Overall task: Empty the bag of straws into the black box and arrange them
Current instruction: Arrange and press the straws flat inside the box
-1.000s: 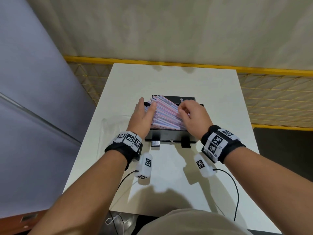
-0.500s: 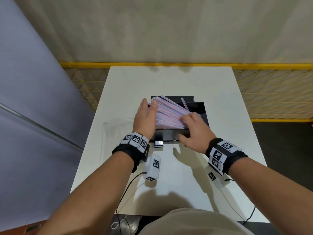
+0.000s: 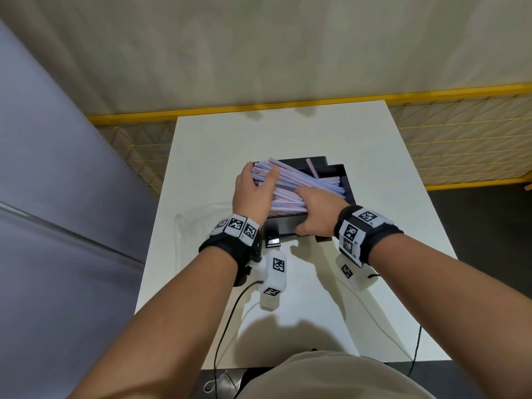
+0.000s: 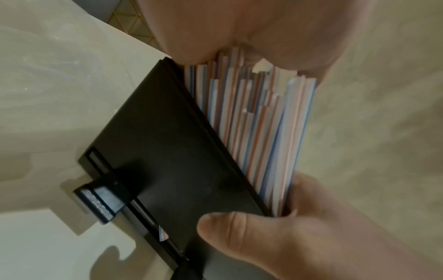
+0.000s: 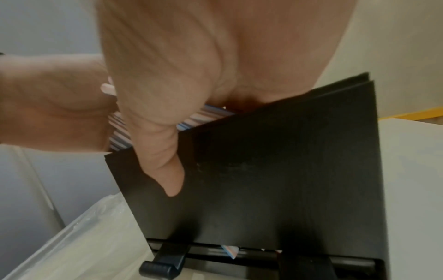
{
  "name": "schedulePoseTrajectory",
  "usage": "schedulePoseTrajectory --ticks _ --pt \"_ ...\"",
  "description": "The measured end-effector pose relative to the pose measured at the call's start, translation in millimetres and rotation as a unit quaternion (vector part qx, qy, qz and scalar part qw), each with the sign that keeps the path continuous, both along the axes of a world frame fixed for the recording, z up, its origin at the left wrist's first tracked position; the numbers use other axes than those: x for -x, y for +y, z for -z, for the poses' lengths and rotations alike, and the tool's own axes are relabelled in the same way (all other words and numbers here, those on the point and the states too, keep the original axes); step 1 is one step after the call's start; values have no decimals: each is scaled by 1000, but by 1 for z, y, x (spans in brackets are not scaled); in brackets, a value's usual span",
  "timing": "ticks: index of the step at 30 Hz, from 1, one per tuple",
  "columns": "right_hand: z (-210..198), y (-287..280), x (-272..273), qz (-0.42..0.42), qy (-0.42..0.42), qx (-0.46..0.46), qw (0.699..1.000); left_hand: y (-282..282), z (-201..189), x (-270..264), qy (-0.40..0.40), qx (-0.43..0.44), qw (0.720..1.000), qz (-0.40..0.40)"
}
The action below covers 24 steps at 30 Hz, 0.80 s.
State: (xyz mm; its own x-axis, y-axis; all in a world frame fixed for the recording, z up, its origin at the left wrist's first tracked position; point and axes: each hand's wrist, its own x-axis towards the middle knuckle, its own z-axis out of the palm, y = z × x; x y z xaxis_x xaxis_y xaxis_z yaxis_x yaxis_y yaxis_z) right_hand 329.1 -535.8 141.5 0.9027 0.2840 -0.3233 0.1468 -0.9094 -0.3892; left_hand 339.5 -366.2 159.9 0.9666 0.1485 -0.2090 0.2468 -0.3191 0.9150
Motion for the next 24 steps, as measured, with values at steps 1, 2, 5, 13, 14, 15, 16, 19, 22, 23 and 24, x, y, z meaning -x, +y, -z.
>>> schedulePoseTrajectory --ticks 1,2,5,13,14,15,16,19,22,23,24 --pt "0 1 -2 5 -3 0 1000 1 -1 0 8 -15 1000 6" --pt "0 1 -3 15 -9 -6 1000 1 -1 1 -2 -27 1000 10" --pt "4 -2 -4 36 -11 -28 999 2 -2 4 -2 -48 999 17" --pt "0 4 -8 8 22 25 999 -2 0 6 -10 -56 998 -1" --pt "0 4 -9 8 23 27 999 -2 -1 7 -11 -51 999 -3" --pt "0 5 -10 5 22 29 999 -1 -1 7 -11 -51 999 -3" --pt "-1 5 -11 4 22 32 999 -1 -2 8 -14 -53 998 -3" --pt "-3 7 -13 5 17 40 999 -2 -2 9 -17 -70 997 -2" --pt "-3 7 -13 5 31 44 999 -1 -1 8 -16 -80 997 2" --pt "-3 7 -13 4 37 45 998 -1 0 8 -12 -83 996 5" --pt "-3 8 -14 1 43 46 998 -1 0 8 -11 -85 996 8"
